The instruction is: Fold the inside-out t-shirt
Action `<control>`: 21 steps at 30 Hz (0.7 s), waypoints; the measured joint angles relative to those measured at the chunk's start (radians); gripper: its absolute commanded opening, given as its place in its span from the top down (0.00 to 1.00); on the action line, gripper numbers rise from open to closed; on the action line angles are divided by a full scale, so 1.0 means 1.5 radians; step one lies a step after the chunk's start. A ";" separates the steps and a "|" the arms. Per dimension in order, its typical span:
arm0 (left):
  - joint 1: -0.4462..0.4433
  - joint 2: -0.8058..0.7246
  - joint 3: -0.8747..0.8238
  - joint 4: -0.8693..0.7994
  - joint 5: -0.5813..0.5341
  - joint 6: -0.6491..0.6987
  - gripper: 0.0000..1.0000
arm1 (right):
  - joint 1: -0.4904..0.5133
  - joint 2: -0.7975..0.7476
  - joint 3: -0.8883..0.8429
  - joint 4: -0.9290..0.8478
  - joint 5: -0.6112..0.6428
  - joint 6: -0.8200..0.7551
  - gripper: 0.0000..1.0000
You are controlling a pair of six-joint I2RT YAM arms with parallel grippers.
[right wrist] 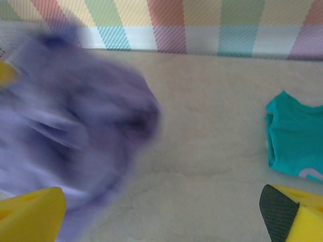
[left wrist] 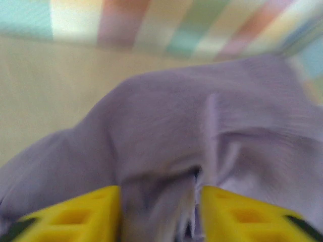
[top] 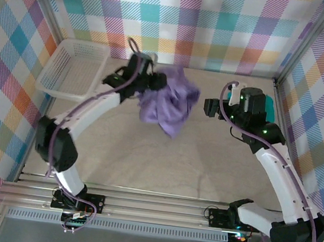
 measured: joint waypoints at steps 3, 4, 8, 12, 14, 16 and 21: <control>-0.008 0.029 -0.075 -0.003 -0.002 -0.007 0.13 | 0.003 0.027 -0.044 0.004 -0.031 0.027 0.08; -0.005 0.020 -0.108 -0.002 -0.008 -0.011 0.10 | 0.011 0.049 -0.062 0.009 -0.049 0.040 0.09; 0.022 -0.061 -0.224 -0.001 -0.035 -0.018 0.09 | 0.085 0.172 -0.119 0.035 -0.105 0.087 0.15; 0.034 -0.109 -0.285 0.008 -0.036 -0.021 0.12 | 0.150 0.265 -0.165 0.060 -0.136 0.123 0.22; 0.032 -0.100 -0.309 0.020 -0.018 -0.023 0.14 | 0.156 0.301 -0.178 0.077 -0.139 0.133 0.33; 0.030 -0.078 -0.319 0.025 0.005 -0.024 0.18 | 0.154 0.335 -0.179 0.103 -0.140 0.138 0.47; 0.003 -0.013 -0.320 0.049 0.062 -0.029 0.30 | 0.151 0.402 -0.158 0.162 -0.147 0.141 0.92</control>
